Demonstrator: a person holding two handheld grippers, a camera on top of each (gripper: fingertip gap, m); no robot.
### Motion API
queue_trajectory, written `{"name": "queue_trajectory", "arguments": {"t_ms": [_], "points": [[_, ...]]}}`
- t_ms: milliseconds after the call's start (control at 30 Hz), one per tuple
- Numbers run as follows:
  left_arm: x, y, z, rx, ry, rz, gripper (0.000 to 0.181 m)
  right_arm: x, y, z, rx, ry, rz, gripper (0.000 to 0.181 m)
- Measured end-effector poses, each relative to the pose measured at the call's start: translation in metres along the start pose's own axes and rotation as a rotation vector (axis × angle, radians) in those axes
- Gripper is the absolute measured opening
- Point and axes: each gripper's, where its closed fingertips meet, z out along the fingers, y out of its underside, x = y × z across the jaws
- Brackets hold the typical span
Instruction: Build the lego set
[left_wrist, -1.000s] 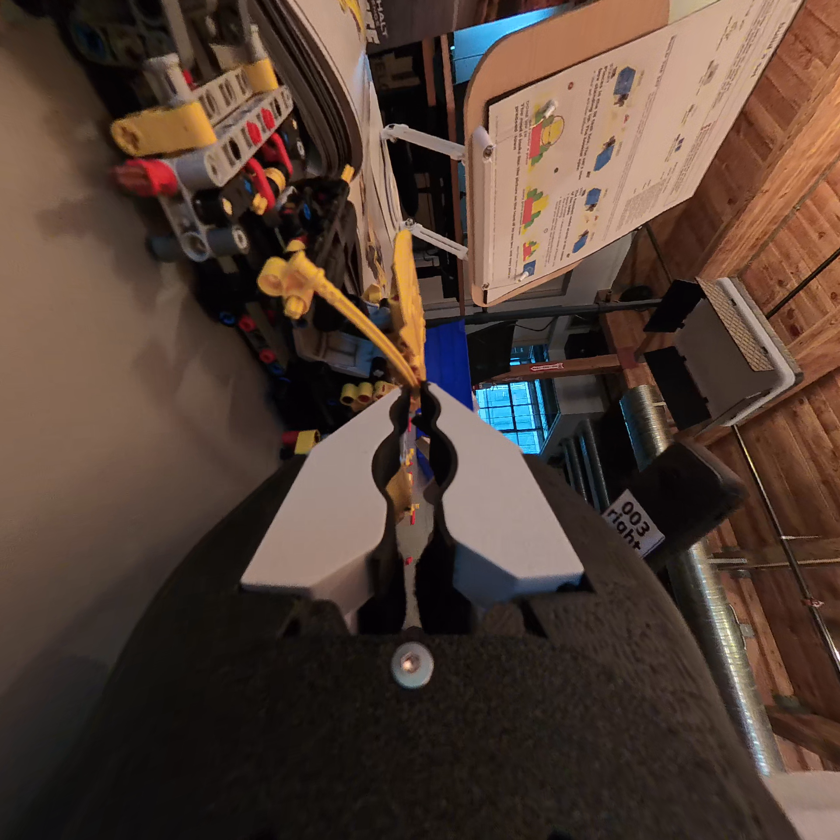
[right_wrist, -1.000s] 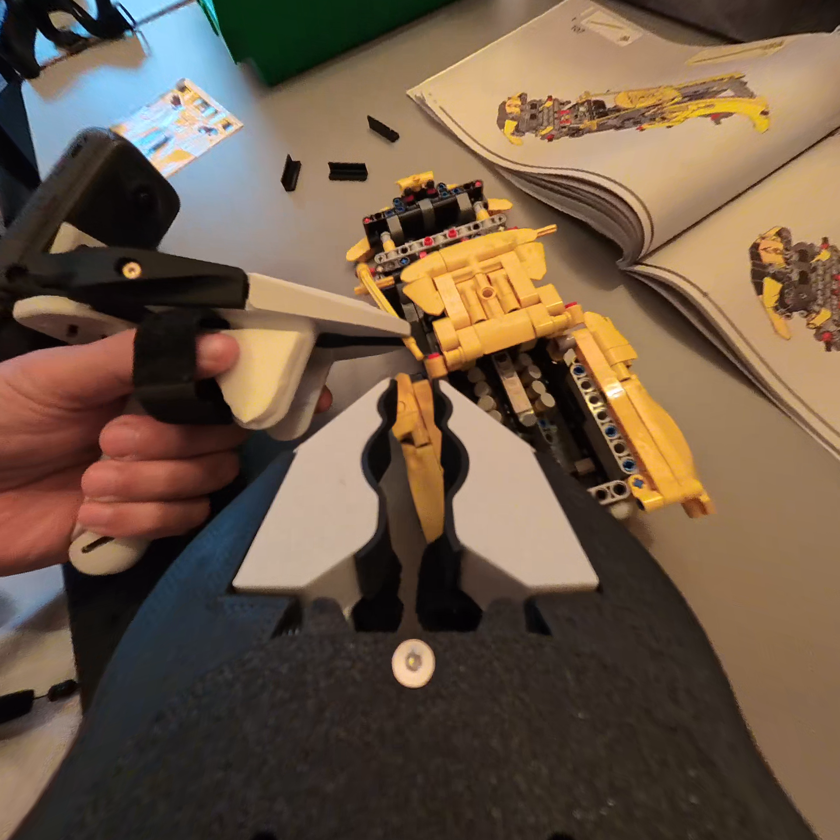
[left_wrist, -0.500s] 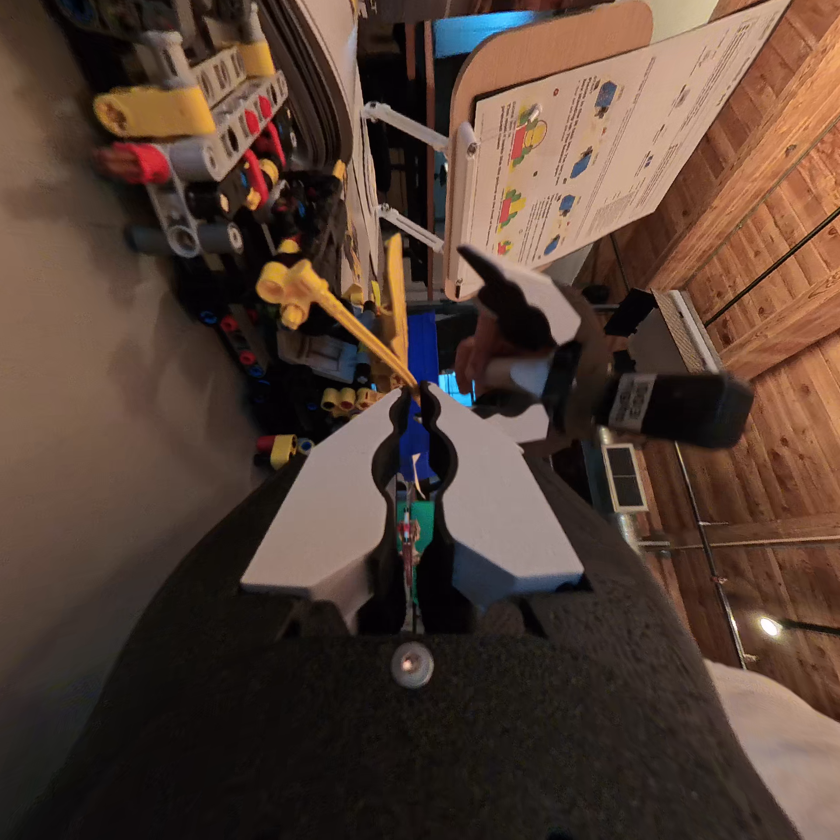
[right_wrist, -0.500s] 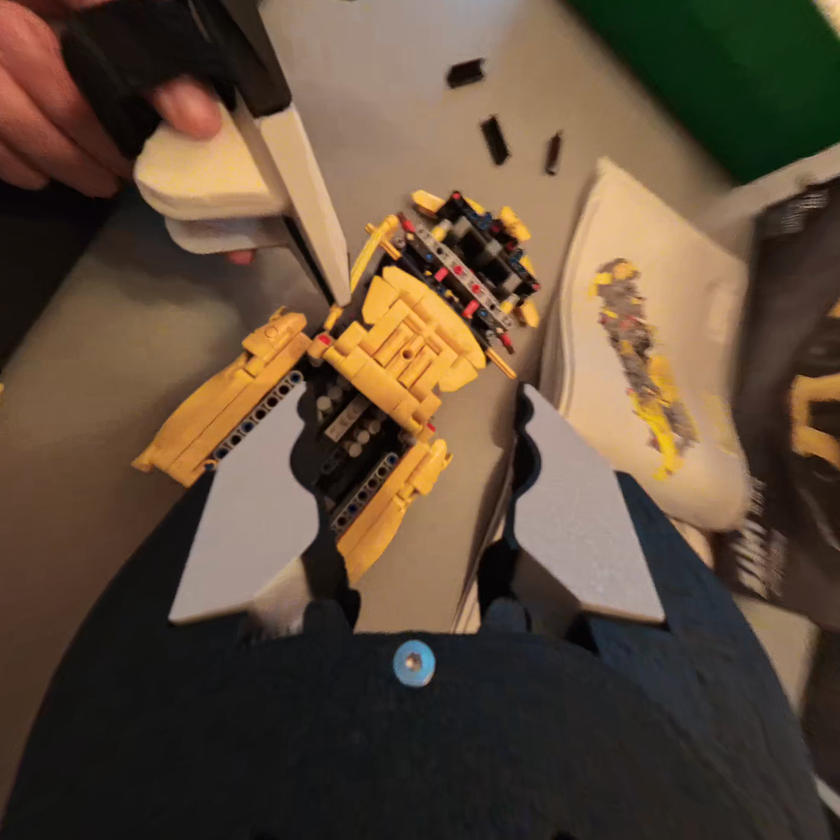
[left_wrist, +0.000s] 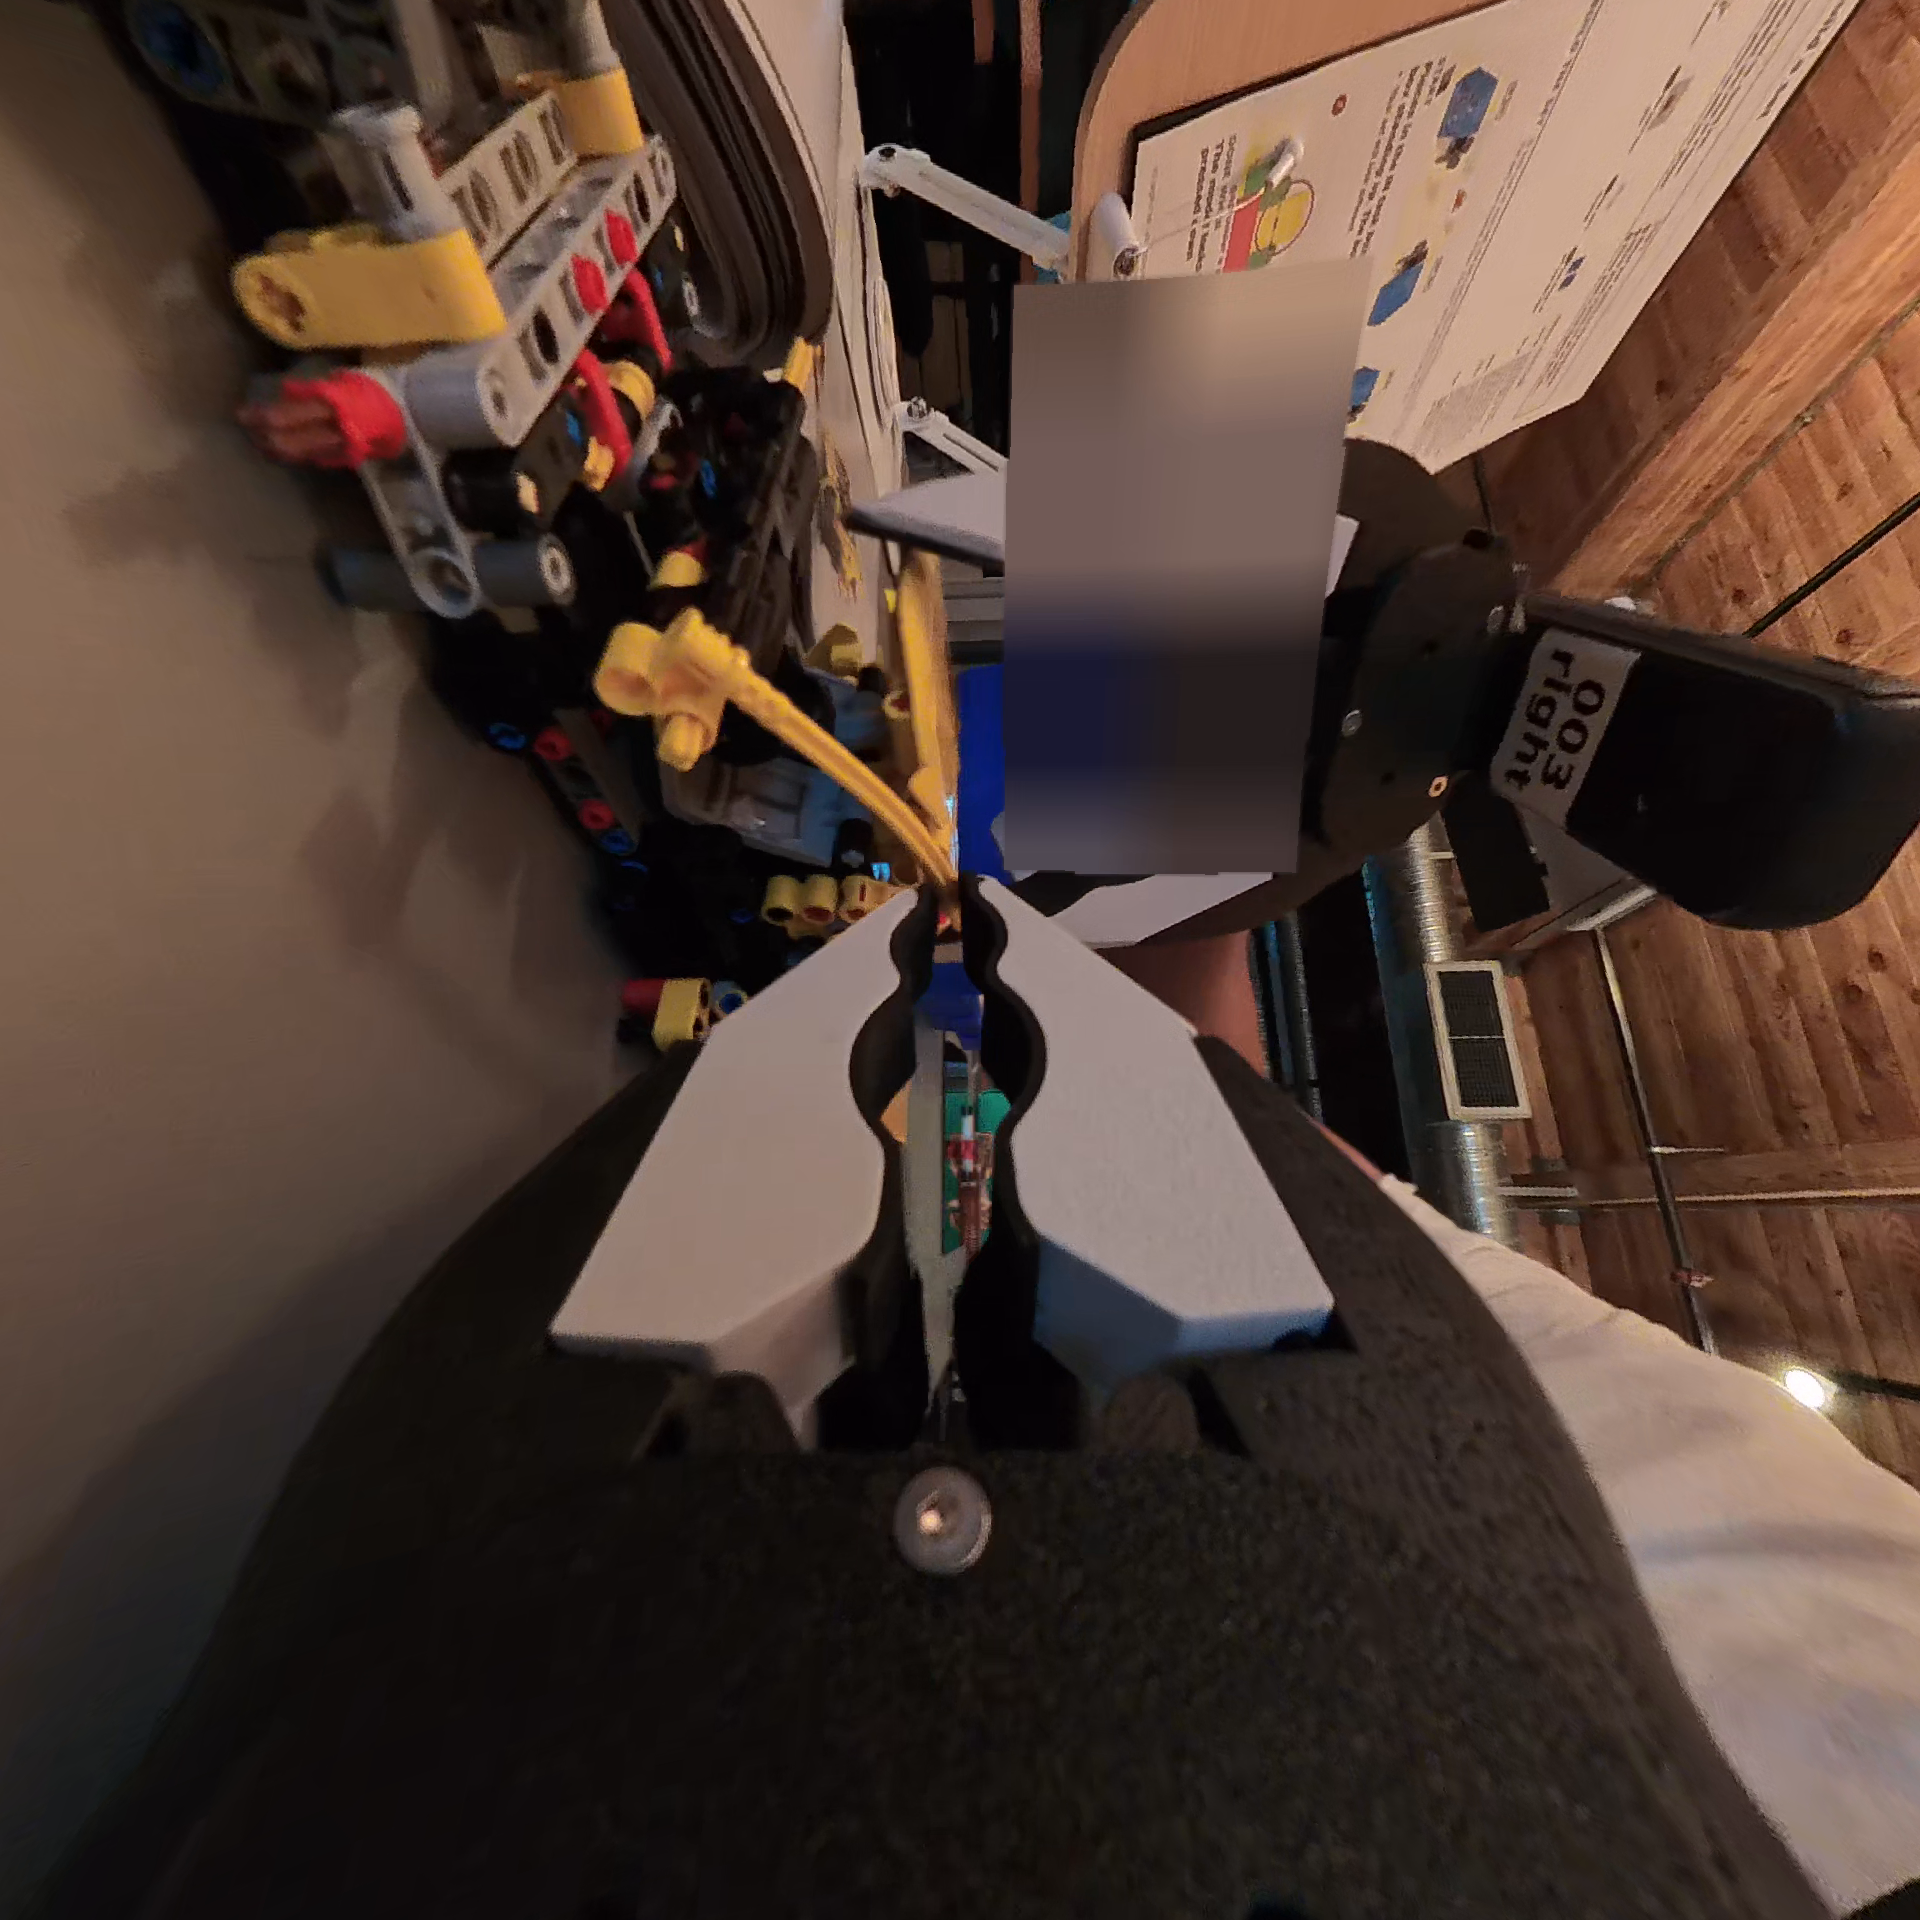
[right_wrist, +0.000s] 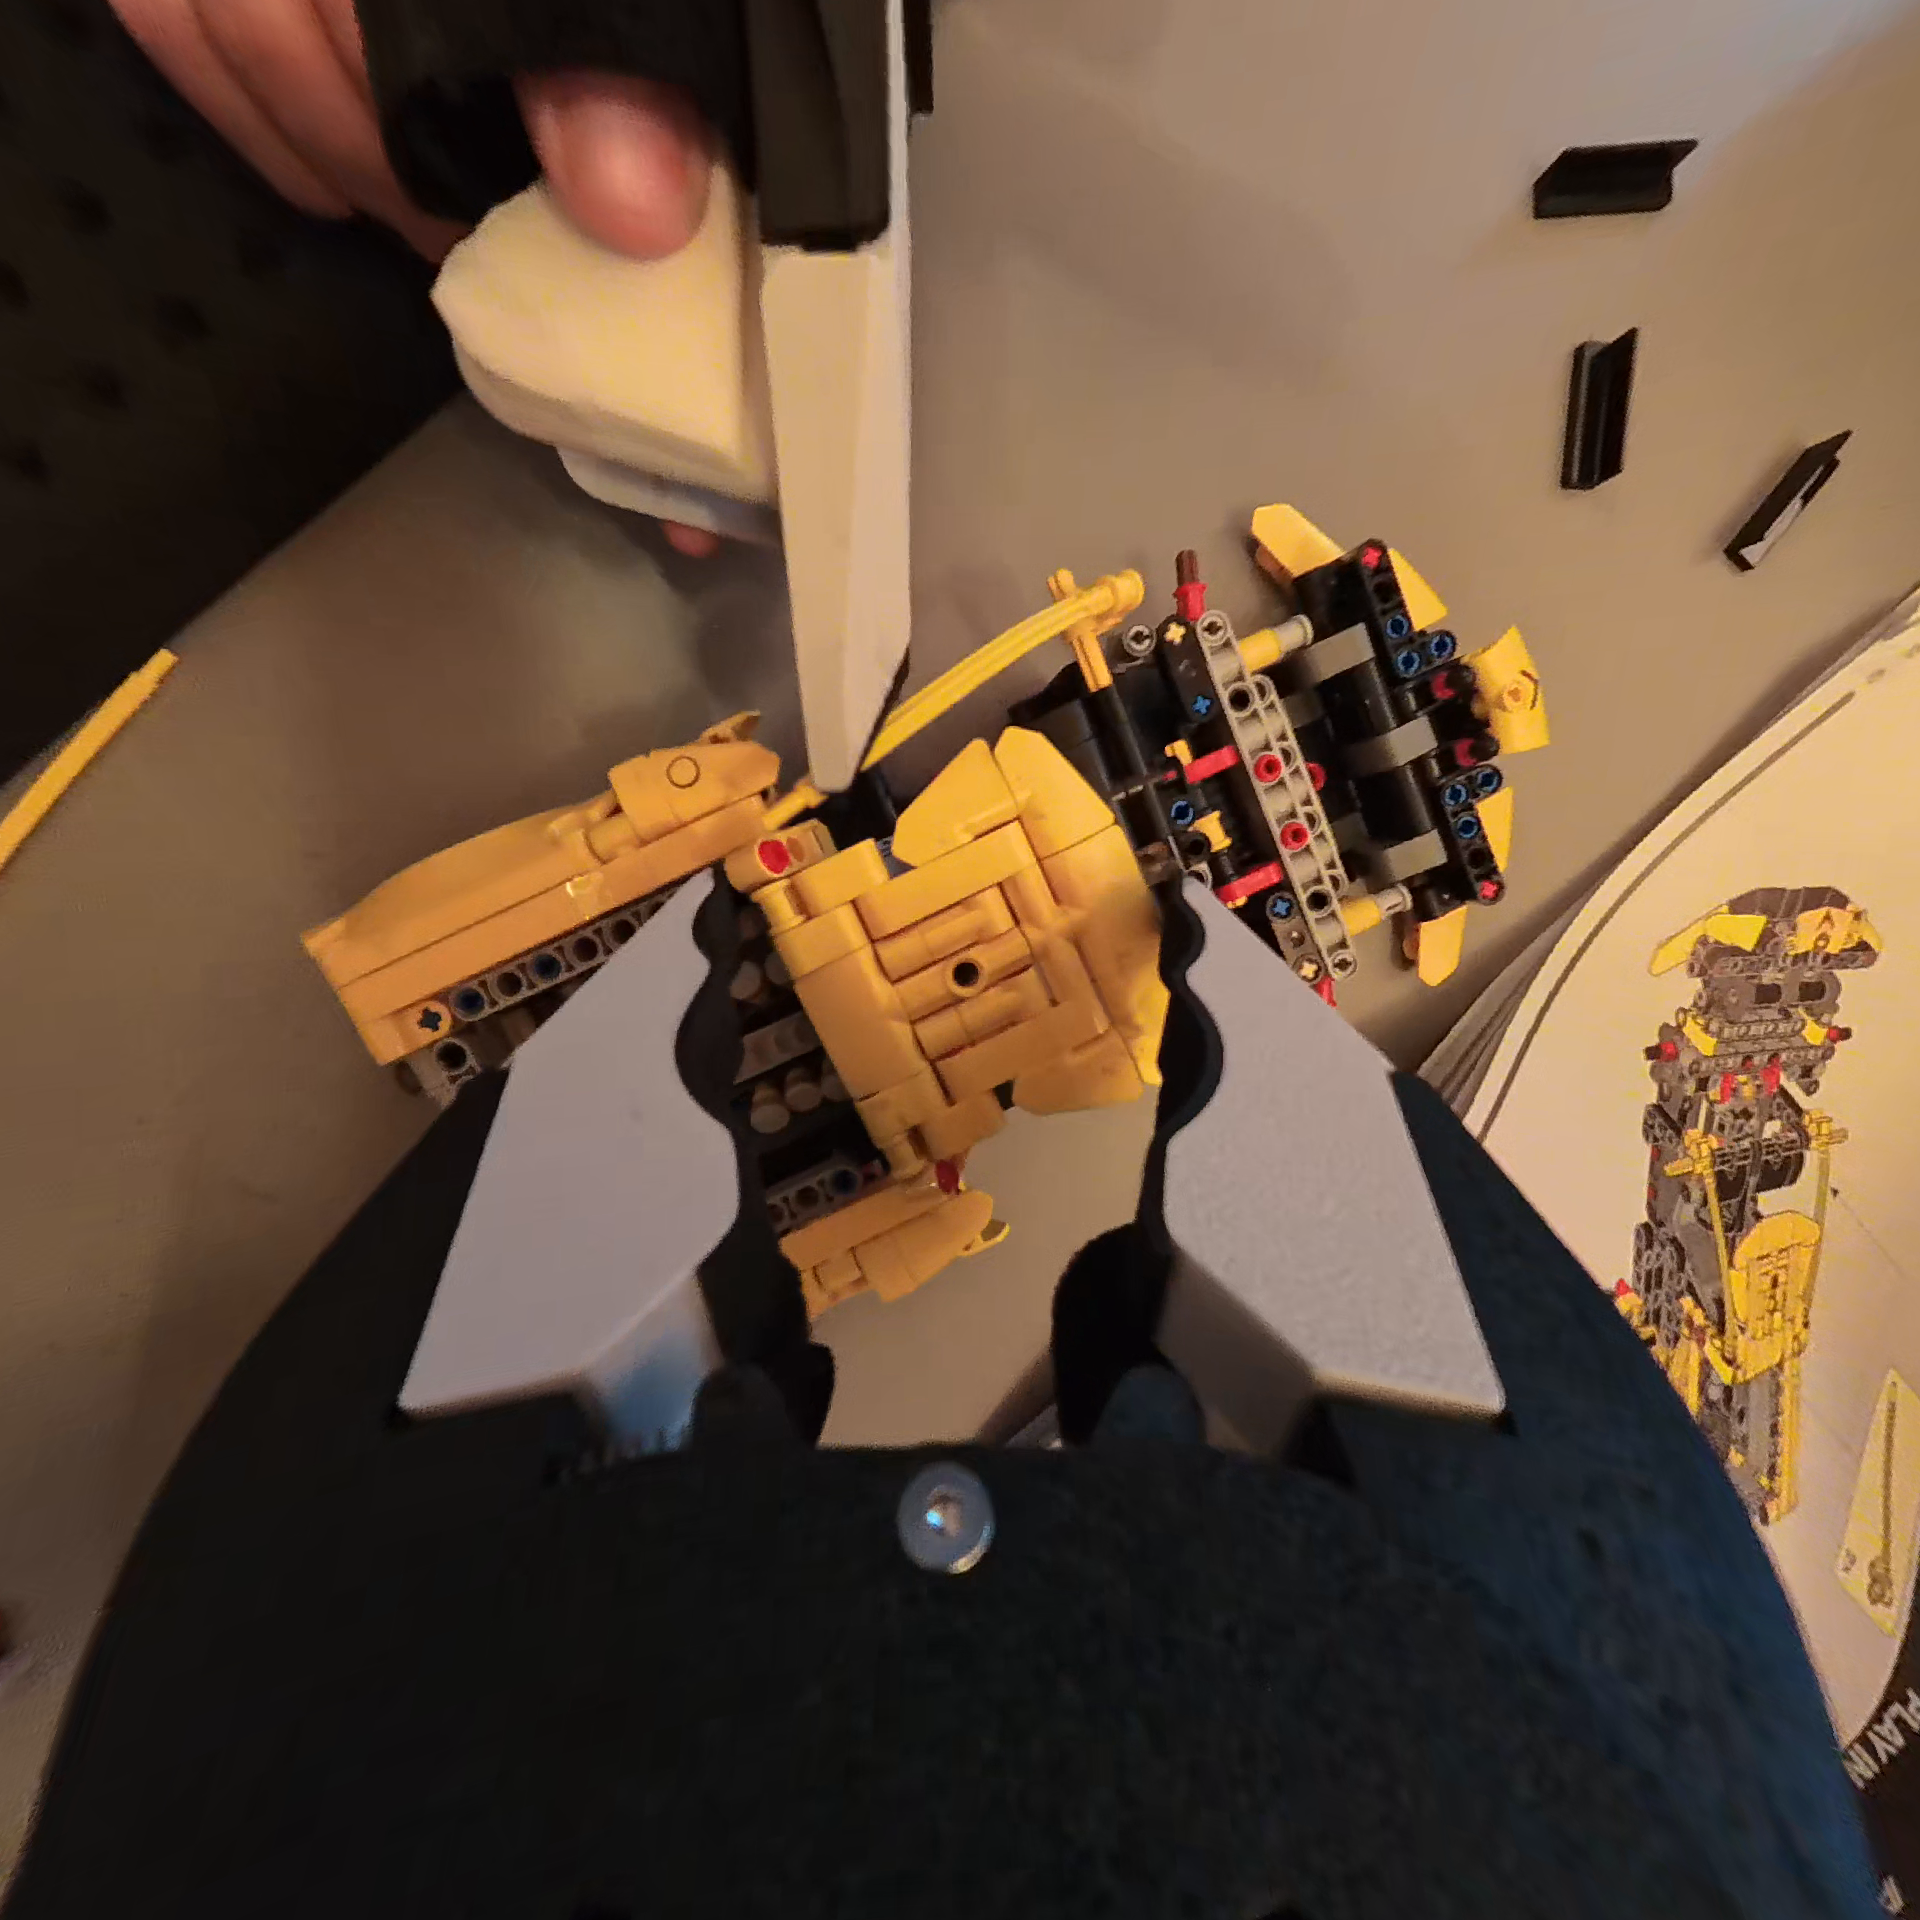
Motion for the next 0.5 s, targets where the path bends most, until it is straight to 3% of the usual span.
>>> {"name": "queue_trajectory", "arguments": {"t_ms": [500], "points": [[-0.0059,-0.0002,0.0021,-0.047,-0.109,0.191,0.004,-0.0012,-0.0003,0.0001,-0.016,-0.026,-0.006,0.078]]}}
